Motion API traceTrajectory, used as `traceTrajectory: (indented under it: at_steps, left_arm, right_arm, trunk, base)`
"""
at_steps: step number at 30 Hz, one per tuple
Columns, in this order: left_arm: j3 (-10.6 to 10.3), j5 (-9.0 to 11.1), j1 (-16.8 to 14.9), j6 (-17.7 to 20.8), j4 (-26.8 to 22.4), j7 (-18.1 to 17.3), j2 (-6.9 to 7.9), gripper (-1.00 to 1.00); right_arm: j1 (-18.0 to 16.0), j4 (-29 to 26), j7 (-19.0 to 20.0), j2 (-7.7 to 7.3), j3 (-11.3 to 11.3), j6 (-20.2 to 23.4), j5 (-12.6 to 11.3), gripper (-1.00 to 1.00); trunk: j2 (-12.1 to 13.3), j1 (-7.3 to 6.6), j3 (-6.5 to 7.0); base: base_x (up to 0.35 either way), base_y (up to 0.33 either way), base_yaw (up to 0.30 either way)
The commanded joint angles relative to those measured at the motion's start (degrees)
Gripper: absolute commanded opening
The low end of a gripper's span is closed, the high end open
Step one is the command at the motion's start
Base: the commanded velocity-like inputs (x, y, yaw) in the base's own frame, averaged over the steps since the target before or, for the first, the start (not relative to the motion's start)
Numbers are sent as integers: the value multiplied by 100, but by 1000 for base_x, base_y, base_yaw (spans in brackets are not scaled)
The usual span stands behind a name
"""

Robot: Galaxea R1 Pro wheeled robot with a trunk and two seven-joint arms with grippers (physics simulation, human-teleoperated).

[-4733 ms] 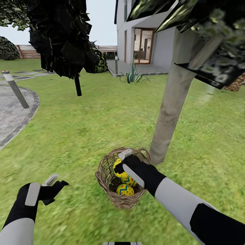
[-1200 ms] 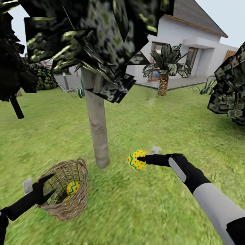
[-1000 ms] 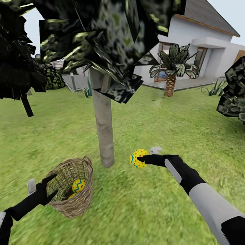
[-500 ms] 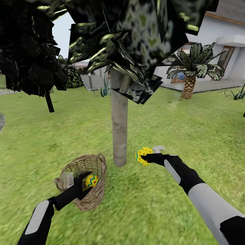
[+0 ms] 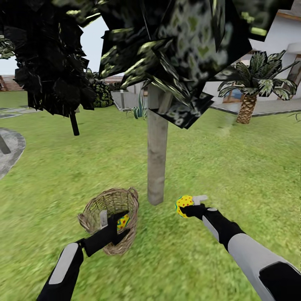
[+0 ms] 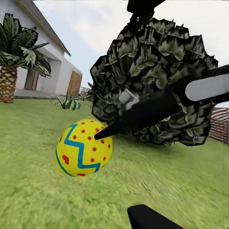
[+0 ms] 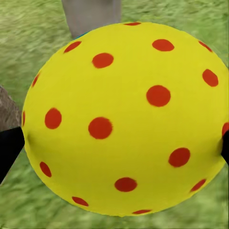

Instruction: Take the three Easter eggs out of the wicker basket on the lawn in the garden, then place them on the lawn next to a single tree (choose any tree) so that all three eggs are next to the same tree and none are left in the basket.

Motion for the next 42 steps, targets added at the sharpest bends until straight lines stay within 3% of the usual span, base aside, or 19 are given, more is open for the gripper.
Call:
traceTrajectory:
  at_steps: [1,5,13,19,20,21,22,24,30,34,42]
  left_arm:
    - [-35,-60,-5,31,2,-52,-22,100]
    - [-90,-65,0,26,9,-57,-119,100]
    - [-98,-66,3,26,55,-55,-138,100]
    - [-108,-66,4,-23,218,-63,-209,100]
    - [-109,-66,4,-25,220,-64,-211,100]
    - [-120,-66,4,-26,217,-65,-214,100]
    - [-254,-66,4,-33,215,-66,-213,100]
    - [-589,-53,4,-70,217,-64,-212,100]
    - [-727,36,4,-252,221,-66,-203,100]
    - [-732,57,4,-255,221,-65,-203,100]
    - [-741,58,4,-262,221,-60,-203,100]
  right_arm:
    - [11,26,4,0,23,-2,-28,-100]
    - [29,75,4,7,14,-210,-29,-100]
    - [70,152,-12,21,25,-417,-41,-100]
    - [98,782,-385,246,29,-1425,-25,-100]
    - [134,897,-638,317,30,-1671,94,-100]
    - [171,1078,-1011,510,25,-2026,662,-100]
    - [183,1191,-1133,619,19,-2154,971,-100]
    - [190,1296,-1200,686,17,-2243,1169,-100]
    - [192,1517,-1217,817,19,-2288,1251,-100]
    - [213,1643,-1217,832,21,-2528,1255,-100]
    - [227,1689,-1217,833,22,-2577,1261,-100]
  trunk:
    - [-2,-1,-5]
    - [-2,-1,-5]
    - [-2,-1,-5]
    - [-2,-1,-5]
    - [-2,-1,-5]
    - [-2,-1,-5]
    - [-2,-1,-5]
    - [-2,-1,-5]
    - [-2,-1,-5]
    - [-2,-1,-5]
    - [-2,-1,-5]
  base:
    - [80,-263,1]
    - [94,-283,0]
    - [93,-298,130]
    - [53,-200,289]
    - [5,-23,290]
    - [2,-54,290]
    - [1,-74,290]
    - [0,-29,290]
    - [0,-6,290]
    - [1,-250,290]
    - [67,-338,286]
